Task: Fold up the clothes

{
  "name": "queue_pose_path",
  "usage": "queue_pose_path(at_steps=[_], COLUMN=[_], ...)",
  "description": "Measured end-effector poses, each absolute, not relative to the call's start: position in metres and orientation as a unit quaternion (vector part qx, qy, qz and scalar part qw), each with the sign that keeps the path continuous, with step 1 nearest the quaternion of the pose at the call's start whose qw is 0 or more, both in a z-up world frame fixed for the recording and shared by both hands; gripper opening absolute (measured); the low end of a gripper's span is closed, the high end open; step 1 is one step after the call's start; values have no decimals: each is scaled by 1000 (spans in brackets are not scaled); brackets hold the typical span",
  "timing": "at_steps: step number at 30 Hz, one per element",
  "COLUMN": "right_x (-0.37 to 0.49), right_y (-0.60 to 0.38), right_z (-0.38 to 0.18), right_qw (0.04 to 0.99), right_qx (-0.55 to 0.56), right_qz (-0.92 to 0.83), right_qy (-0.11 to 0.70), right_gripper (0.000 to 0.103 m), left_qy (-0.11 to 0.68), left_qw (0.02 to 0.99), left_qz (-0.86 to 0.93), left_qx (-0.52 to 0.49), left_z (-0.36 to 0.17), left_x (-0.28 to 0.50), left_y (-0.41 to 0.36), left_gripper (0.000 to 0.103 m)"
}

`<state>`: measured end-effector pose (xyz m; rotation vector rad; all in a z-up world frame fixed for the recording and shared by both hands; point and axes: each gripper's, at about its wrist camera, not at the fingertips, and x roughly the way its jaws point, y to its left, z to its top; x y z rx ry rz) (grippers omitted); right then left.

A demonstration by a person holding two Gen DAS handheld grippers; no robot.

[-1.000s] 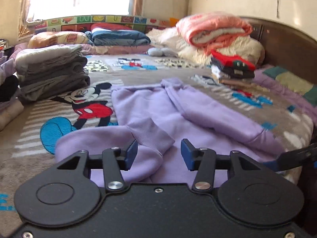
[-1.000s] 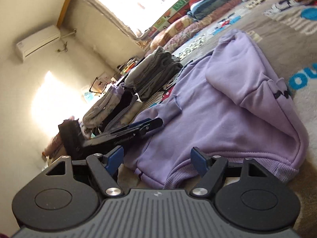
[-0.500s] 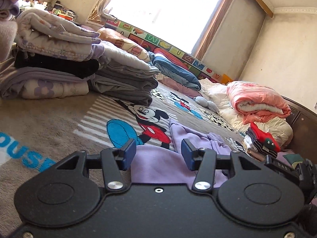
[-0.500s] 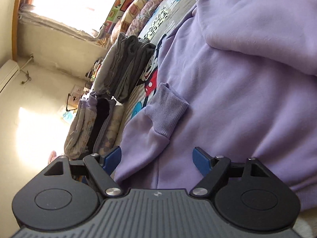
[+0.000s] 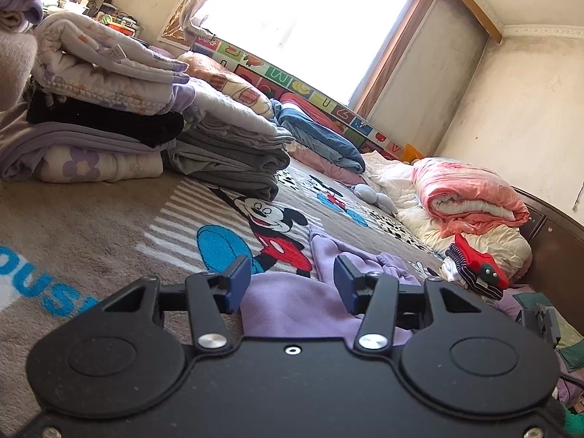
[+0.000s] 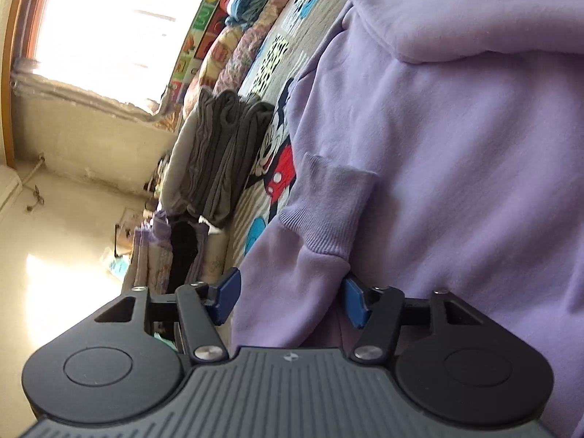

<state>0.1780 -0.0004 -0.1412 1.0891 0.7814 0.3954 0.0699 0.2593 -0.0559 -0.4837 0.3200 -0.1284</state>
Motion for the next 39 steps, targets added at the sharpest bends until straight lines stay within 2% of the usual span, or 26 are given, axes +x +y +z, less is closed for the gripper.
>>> queue_pose_path(at_steps=[6, 8, 9, 10, 16, 18, 26, 30, 35, 38, 39], right_x=[192, 198, 201, 204, 202, 201, 215, 215, 205, 196, 194], right_y=[2, 2, 2, 2, 2, -3, -58, -85, -111, -124, -129], right_z=[-149, -154, -155, -157, -116, -95, -11, 17, 35, 40, 42], right_qw=[779, 776, 777, 777, 819, 830, 866, 882, 893, 898, 899], right_qx=[499, 502, 500, 498, 431, 405, 319, 295, 285, 279, 278], right_qz=[166, 159, 157, 155, 211, 239, 292, 287, 275, 272, 271], right_qy=[341, 347, 349, 351, 315, 301, 252, 229, 212, 206, 203], right_gripper=[43, 31, 20, 14, 11, 11, 11, 11, 11, 11, 11], left_qy=[168, 172, 174, 177, 182, 183, 188, 216, 244, 263, 265], left_qw=[955, 955, 955, 955, 956, 956, 955, 952, 954, 953, 953], left_qz=[-59, -57, -58, -59, -76, -85, -145, -183, -174, -146, -139], left_qx=[-238, -234, -233, -231, -217, -212, -179, -117, 22, 42, 54], left_z=[-62, -63, -64, -65, -65, -64, -58, -63, -74, -85, -88], left_x=[72, 73, 74, 74, 71, 70, 61, 60, 51, 53, 53], left_y=[262, 262, 262, 261, 254, 250, 214, 175, 112, 91, 85], left_gripper=[49, 49, 49, 49, 50, 58, 78, 80, 80, 80, 76])
